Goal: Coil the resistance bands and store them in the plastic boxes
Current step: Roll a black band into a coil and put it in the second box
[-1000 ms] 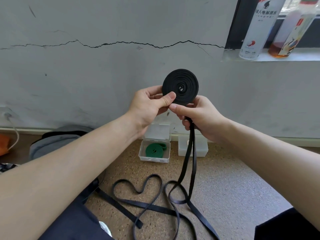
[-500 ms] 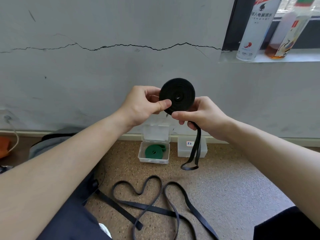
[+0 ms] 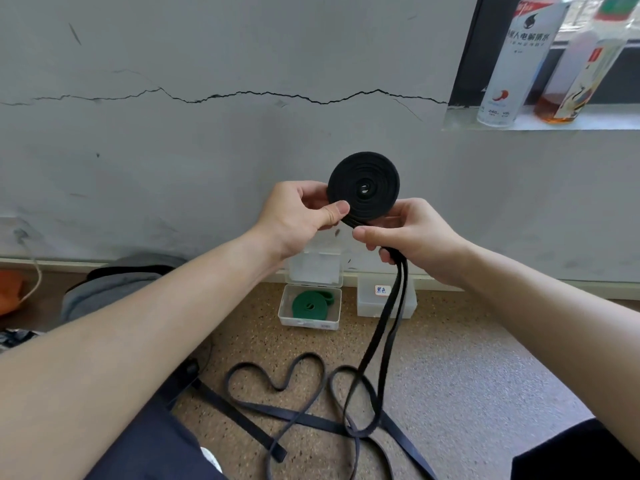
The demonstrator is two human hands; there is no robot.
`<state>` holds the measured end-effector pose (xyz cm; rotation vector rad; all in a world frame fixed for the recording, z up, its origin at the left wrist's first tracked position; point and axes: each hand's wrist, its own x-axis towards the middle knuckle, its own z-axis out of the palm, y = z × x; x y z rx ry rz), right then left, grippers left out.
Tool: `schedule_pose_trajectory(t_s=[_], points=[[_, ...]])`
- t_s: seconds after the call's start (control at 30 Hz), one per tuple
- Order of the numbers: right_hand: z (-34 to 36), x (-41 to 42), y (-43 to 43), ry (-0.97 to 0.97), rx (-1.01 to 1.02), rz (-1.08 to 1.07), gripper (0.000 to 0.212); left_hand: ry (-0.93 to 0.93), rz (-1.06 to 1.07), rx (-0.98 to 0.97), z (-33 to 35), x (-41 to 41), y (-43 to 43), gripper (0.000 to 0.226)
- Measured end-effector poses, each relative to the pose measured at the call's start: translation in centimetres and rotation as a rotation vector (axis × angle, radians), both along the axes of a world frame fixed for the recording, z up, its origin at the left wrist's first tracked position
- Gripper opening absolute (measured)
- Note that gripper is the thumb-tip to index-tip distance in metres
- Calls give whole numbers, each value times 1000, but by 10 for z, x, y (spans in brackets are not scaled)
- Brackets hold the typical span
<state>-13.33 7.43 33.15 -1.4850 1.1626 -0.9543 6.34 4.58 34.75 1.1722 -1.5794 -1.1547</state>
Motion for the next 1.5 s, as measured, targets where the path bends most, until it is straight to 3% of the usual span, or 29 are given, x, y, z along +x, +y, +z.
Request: schedule_pose_trajectory(t_s=[0.2,0.3,0.37,0.5,0.6,0.7,0.87,1.1,1.2,1.37,1.5], points=[[0,-8,-2,107,24,51,12,-345,-112,-171,9,17,-7,15],[-3,-4,-1,85,43,76,12,-376,-160,-179,11,17,-6,15],[-3,-2,-2,9,61,67,9,-255,-133,-123,11,16,-4,13],[0,9,-3,-174,76,30,14,225,-51,138,5,-1,5,17],[-2,20,0,-219,83,10,15,333,1,145,0,-10,9,22],[-2,22,1,-208,61,-17,14,194,58,54,2,-6,4,27],[0,11,-1,-73,35,21,26,11,36,-82,10,0,1,14],[4,4,0,100,-28,31,17,-243,-48,-262,18,8,-2,19],[5,9,1,51,-45,30,15,-103,11,-193,14,9,0,19],[8,21,2,-97,-47,-49,12,314,65,137,-2,-6,9,37],[7,23,3,-131,-45,-59,8,335,74,115,2,-8,7,37]])
